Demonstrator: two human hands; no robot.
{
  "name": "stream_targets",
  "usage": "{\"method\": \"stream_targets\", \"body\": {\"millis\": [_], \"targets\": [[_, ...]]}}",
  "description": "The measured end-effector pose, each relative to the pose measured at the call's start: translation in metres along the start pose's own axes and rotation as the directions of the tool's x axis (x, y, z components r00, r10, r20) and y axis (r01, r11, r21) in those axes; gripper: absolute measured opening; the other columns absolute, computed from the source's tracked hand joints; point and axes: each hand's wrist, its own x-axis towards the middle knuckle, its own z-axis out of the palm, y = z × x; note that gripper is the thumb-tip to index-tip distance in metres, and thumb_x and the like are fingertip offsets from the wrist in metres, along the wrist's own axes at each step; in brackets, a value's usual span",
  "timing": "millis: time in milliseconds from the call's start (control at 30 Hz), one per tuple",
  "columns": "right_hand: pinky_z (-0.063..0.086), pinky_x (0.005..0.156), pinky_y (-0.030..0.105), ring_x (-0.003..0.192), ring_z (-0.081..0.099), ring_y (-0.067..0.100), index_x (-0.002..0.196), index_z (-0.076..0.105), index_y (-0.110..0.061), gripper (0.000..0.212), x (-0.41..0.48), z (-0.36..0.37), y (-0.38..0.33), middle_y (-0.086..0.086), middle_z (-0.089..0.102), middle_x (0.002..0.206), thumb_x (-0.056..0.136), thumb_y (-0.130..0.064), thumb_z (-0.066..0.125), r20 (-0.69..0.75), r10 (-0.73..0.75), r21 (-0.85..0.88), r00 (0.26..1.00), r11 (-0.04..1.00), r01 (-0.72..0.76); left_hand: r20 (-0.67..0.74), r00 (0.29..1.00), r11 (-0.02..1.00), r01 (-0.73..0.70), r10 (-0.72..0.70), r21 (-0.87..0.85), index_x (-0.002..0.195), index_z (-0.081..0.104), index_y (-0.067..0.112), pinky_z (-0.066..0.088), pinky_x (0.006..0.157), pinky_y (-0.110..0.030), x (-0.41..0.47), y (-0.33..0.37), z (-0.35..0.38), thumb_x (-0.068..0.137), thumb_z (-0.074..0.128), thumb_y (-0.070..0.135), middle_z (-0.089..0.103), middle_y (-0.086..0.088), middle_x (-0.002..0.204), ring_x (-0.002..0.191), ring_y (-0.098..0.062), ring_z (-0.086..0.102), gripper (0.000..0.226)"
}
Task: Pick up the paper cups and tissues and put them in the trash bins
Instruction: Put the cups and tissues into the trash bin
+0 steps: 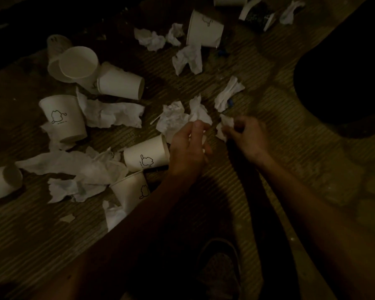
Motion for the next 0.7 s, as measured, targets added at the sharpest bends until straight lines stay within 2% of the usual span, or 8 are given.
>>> {"method": "stream_targets", "body": {"millis": [33,100,267,367,433,500,600,700], "targets": [[0.045,0.068,0.023,0.086,0.064,0.009,0.096,0.066,-0.027,0.008,-0.001,0.0,0.001,-0.008,0.066,0.092,0.094,-0.033,0.062,0.016,0.012,0.013,1.0,1.0,-0.012,0.024,1.0,1.0,-0.001,0.001,0.0,0.09,0.063,0.031,0.043,0.044,-0.019,0.001,0.0,-0.001,0.103,0.041,0.037,0.063,0.005,0.056,0.045,-0.004,0.054,0.026],[0.041,0.061,0.02,0.079,0.063,0.004,0.086,0.065,-0.029,0.012,-0.005,-0.001,0.004,-0.009,0.065,0.084,0.096,-0.031,0.058,0.019,0.027,0.054,0.999,0.998,-0.028,0.045,0.999,1.0,-0.01,0.01,0.007,0.095,0.063,0.033,0.044,0.046,-0.02,0.003,-0.002,-0.005,0.103,0.043,0.031,0.066,0.005,0.062,0.048,-0.005,0.056,0.023],[0.043,0.057,0.018,0.067,0.064,0.002,0.075,0.068,-0.02,0.02,-0.023,-0.008,-0.007,-0.006,0.067,0.073,0.092,-0.03,0.064,-0.046,0.086,0.261,0.995,0.963,-0.071,-0.03,0.998,0.998,-0.055,0.055,0.002,0.104,0.063,0.035,0.045,0.052,-0.021,0.006,-0.009,-0.008,0.104,0.043,0.022,0.068,0.006,0.075,0.059,-0.001,0.06,0.023],[0.055,0.061,0.022,0.068,0.068,0.008,0.081,0.071,-0.015,0.017,-0.04,-0.019,-0.02,0.001,0.072,0.075,0.09,-0.03,0.068,0.046,0.14,0.538,0.989,0.831,-0.142,-0.094,0.994,0.997,-0.058,0.054,-0.04,0.109,0.062,0.031,0.05,0.058,-0.023,0.007,-0.006,-0.006,0.104,0.042,0.021,0.069,0.005,0.088,0.073,-0.008,0.064,0.023],[0.055,0.06,0.019,0.068,0.068,0.01,0.086,0.073,-0.014,0.015,-0.051,-0.028,-0.029,0.002,0.073,0.075,0.087,-0.028,0.07,0.156,0.136,0.683,0.978,0.701,-0.206,-0.121,0.992,0.997,-0.046,0.039,-0.058,0.119,0.061,0.023,0.057,0.075,-0.037,0.008,-0.003,-0.003,0.105,0.039,0.022,0.066,-0.008,0.104,0.093,-0.026,0.065,0.026],[0.053,0.06,0.019,0.068,0.067,0.011,0.09,0.073,-0.012,0.015,-0.062,-0.032,-0.035,0.002,0.073,0.076,0.084,-0.026,0.073,0.238,0.1,0.759,0.966,0.602,-0.249,-0.13,0.992,0.997,-0.008,-0.002,-0.078,0.125,0.059,0.018,0.054,0.091,-0.043,0.006,0.005,-0.001,0.107,0.035,0.024,0.065,-0.01,0.114,0.106,-0.026,0.064,0.031],[0.052,0.058,0.019,0.067,0.068,0.011,0.098,0.071,-0.013,0.017,-0.074,-0.027,-0.045,0.003,0.074,0.079,0.083,-0.021,0.073,0.275,0.017,0.773,0.961,0.59,-0.232,-0.033,0.989,0.963,0.133,-0.144,-0.235,0.114,0.06,0.032,0.057,0.078,-0.032,0.004,0.021,0.002,0.106,0.03,0.038,0.069,-0.004,0.111,0.097,-0.013,0.069,0.032],[0.051,0.053,0.019,0.059,0.067,0.006,0.097,0.059,-0.018,0.017,-0.079,-0.02,-0.054,-0.009,0.069,0.064,0.086,-0.012,0.071,0.151,-0.025,0.76,0.988,0.642,-0.099,0.093,0.963,0.869,0.27,-0.255,-0.414,0.099,0.067,0.039,0.057,0.062,-0.035,0.001,0.035,0.005,0.095,0.035,0.065,0.075,-0.005,0.1,0.089,-0.023,0.072,0.041]]}}
